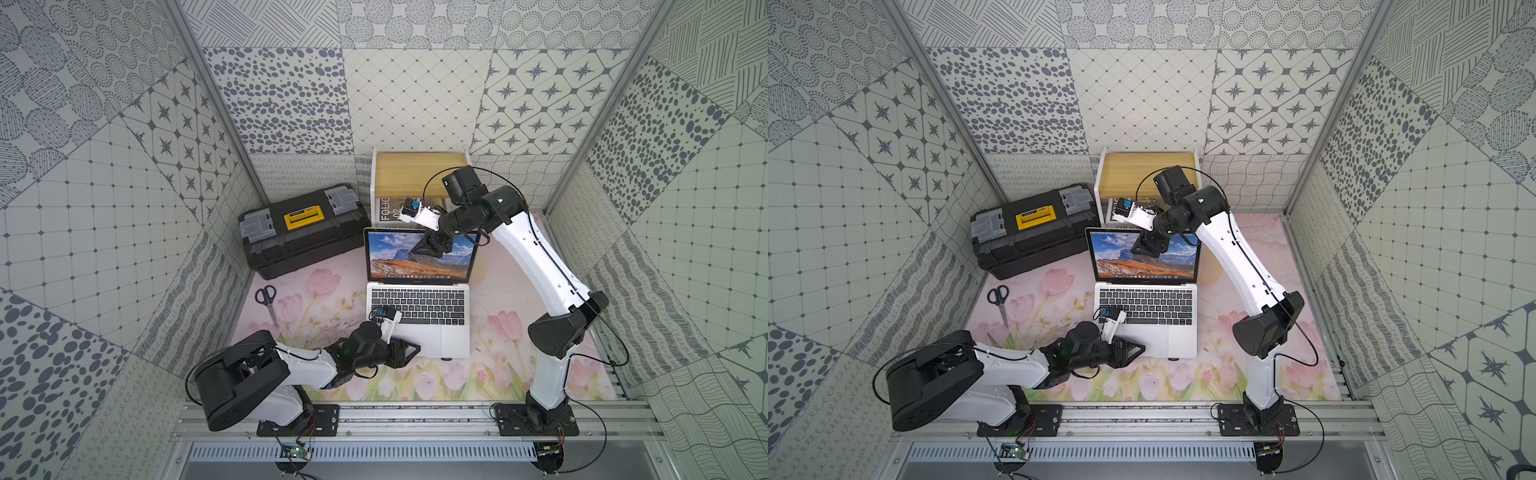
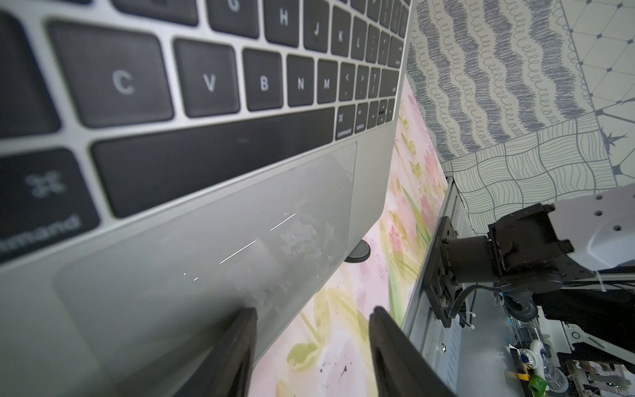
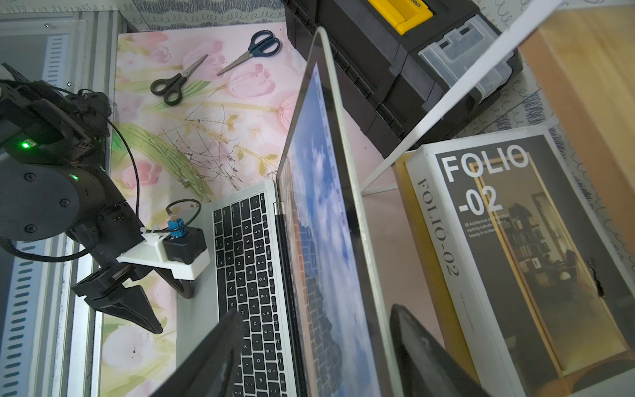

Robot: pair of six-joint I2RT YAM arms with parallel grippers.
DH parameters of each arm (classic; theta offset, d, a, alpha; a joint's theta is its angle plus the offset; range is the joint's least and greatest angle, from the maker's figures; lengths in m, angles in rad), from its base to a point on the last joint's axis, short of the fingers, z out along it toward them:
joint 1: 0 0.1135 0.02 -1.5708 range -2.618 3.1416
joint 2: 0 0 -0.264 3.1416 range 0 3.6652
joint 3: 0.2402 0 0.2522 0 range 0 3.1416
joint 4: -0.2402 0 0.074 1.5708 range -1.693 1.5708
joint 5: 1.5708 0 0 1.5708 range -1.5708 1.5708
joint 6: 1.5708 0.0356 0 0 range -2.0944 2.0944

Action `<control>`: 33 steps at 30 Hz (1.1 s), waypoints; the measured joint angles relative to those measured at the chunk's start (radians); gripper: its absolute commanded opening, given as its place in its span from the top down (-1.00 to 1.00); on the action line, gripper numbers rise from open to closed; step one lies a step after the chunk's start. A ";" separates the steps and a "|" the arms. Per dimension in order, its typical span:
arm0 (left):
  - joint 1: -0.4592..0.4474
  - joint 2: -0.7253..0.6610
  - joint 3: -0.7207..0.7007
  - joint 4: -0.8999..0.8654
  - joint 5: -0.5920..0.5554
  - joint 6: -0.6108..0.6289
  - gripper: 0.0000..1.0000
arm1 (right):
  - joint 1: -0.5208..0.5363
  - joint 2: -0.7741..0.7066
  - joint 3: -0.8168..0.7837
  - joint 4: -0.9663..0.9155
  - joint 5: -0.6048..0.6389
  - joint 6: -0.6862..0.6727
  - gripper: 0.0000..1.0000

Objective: Close the laptop lid and set it aside
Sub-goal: Close the lid of the laptop.

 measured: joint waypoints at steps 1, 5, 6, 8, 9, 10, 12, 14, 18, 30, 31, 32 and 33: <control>0.000 0.001 0.000 0.002 0.000 0.000 -0.13 | 0.002 -0.006 -0.009 0.006 0.000 0.002 -0.41; 0.000 0.007 -0.002 0.013 0.001 0.000 -0.13 | 0.015 -0.021 -0.031 0.018 0.009 0.005 -0.41; 0.000 0.008 -0.002 0.015 0.002 -0.001 -0.13 | 0.020 -0.024 -0.038 0.021 0.013 0.005 -0.41; 0.000 0.012 -0.003 0.023 0.003 -0.004 -0.13 | 0.030 -0.030 -0.050 0.026 0.018 0.005 -0.41; 0.000 0.014 -0.003 0.027 0.003 -0.004 -0.13 | 0.035 -0.034 -0.056 0.027 0.021 0.005 -0.41; 0.000 0.017 -0.004 0.032 0.004 -0.004 -0.14 | 0.040 -0.037 -0.063 0.029 0.023 0.005 -0.41; 0.000 0.023 -0.005 0.042 0.006 -0.005 -0.14 | 0.050 -0.047 -0.081 0.032 0.026 0.005 -0.41; 0.000 0.029 -0.005 0.051 0.008 -0.007 -0.14 | 0.058 -0.056 -0.099 0.035 0.031 0.005 -0.41; 0.000 0.039 -0.005 0.064 0.012 -0.008 -0.14 | 0.071 -0.079 -0.144 0.047 0.039 0.010 -0.41; 0.000 0.048 -0.005 0.082 0.014 -0.017 -0.15 | 0.084 -0.136 -0.232 0.103 0.039 0.026 -0.46; 0.000 0.049 -0.005 0.083 0.014 -0.019 -0.15 | 0.086 -0.138 -0.236 0.107 0.040 0.028 -0.49; 0.000 0.050 -0.005 0.084 0.014 -0.019 -0.15 | 0.088 -0.141 -0.240 0.109 0.042 0.031 -0.50; 0.000 0.050 -0.005 0.085 0.014 -0.021 -0.15 | 0.090 -0.144 -0.243 0.109 0.043 0.035 -0.51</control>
